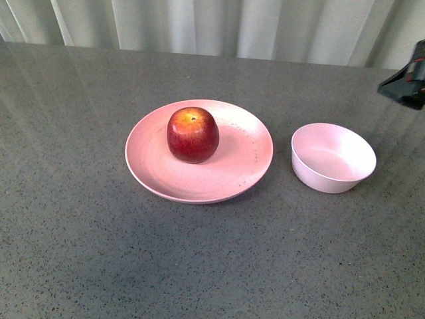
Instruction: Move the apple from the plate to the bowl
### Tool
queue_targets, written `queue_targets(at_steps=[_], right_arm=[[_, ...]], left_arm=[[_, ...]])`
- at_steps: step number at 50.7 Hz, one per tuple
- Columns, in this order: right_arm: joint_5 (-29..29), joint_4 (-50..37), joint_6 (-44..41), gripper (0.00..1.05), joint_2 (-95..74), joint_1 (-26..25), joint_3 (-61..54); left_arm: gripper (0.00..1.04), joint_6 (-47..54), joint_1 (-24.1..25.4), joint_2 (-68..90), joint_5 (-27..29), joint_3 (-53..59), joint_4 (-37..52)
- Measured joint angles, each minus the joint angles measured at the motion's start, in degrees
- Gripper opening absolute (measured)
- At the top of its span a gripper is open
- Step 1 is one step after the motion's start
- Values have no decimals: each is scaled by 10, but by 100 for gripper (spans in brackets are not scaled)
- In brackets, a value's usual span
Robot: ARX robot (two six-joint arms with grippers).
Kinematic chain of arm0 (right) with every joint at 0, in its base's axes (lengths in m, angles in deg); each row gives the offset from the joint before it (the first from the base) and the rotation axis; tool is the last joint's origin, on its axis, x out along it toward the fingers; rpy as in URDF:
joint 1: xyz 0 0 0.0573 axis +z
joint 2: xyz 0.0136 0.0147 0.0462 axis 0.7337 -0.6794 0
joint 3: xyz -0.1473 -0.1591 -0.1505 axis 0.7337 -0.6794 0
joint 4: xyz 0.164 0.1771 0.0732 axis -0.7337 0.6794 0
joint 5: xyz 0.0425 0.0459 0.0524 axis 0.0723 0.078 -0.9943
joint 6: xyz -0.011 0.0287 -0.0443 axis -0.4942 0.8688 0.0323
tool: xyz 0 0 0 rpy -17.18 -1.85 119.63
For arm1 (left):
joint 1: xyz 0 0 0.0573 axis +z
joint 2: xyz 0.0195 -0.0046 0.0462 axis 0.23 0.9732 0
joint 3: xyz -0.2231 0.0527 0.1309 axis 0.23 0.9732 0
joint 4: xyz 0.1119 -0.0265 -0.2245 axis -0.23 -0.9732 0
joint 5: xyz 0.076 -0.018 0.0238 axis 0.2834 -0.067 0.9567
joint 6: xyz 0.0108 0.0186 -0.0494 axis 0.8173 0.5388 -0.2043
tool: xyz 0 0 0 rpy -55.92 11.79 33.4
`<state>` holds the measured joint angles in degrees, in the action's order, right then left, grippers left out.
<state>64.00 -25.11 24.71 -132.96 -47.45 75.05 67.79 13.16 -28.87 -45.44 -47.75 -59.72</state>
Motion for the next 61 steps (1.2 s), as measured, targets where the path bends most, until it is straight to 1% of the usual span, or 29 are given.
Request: queue_targets(at_steps=[6, 9, 10, 12, 14, 16, 17, 19, 23, 24, 26, 27, 28, 29, 33, 35, 40, 42, 44, 46, 61], right_arm=[[-38, -37, -55, 96, 140, -36, -101], [-55, -38, -63, 96, 199, -53, -142], [-49, -48, -70, 95, 216, -57, -160], [-21, -99, -83, 90, 221, -56, -180], [15, -176, -98, 83, 225, -55, -208], [31, -231, -107, 76, 229, -53, -233], [31, -242, -109, 75, 231, -52, -239], [35, -267, -115, 68, 242, -48, -258], [40, -273, -120, 55, 268, -41, -282], [41, -273, -121, 54, 273, -40, -285], [43, -272, -123, 47, 289, -38, -299], [46, -269, -124, 41, 301, -36, -308], [53, -267, -126, 38, 309, -31, -313], [76, -263, -127, 33, 321, -20, -321], [79, -253, -128, 22, 342, -7, -336], [78, -246, -129, 15, 357, -1, -345], [81, -230, -130, 1, 389, 0, -361], [83, -224, -131, 2, 403, 0, -368], [83, -248, -132, 2, 406, 0, -383], [83, -247, -132, 2, 411, 0, -393], [83, -118, -132, 2, 566, 0, -420]], left_arm=[[96, 0, 0, 0, 0, 0, 0], [96, 0, 0, 0, 0, 0, 0], [96, 0, 0, 0, 0, 0, 0], [96, 0, 0, 0, 0, 0, 0], [96, 0, 0, 0, 0, 0, 0], [96, 0, 0, 0, 0, 0, 0], [96, 0, 0, 0, 0, 0, 0], [96, 0, 0, 0, 0, 0, 0], [96, 0, 0, 0, 0, 0, 0], [96, 0, 0, 0, 0, 0, 0], [96, 0, 0, 0, 0, 0, 0], [96, 0, 0, 0, 0, 0, 0], [96, 0, 0, 0, 0, 0, 0], [96, 0, 0, 0, 0, 0, 0], [96, 0, 0, 0, 0, 0, 0], [96, 0, 0, 0, 0, 0, 0], [96, 0, 0, 0, 0, 0, 0], [96, 0, 0, 0, 0, 0, 0], [96, 0, 0, 0, 0, 0, 0], [96, 0, 0, 0, 0, 0, 0], [96, 0, 0, 0, 0, 0, 0]])
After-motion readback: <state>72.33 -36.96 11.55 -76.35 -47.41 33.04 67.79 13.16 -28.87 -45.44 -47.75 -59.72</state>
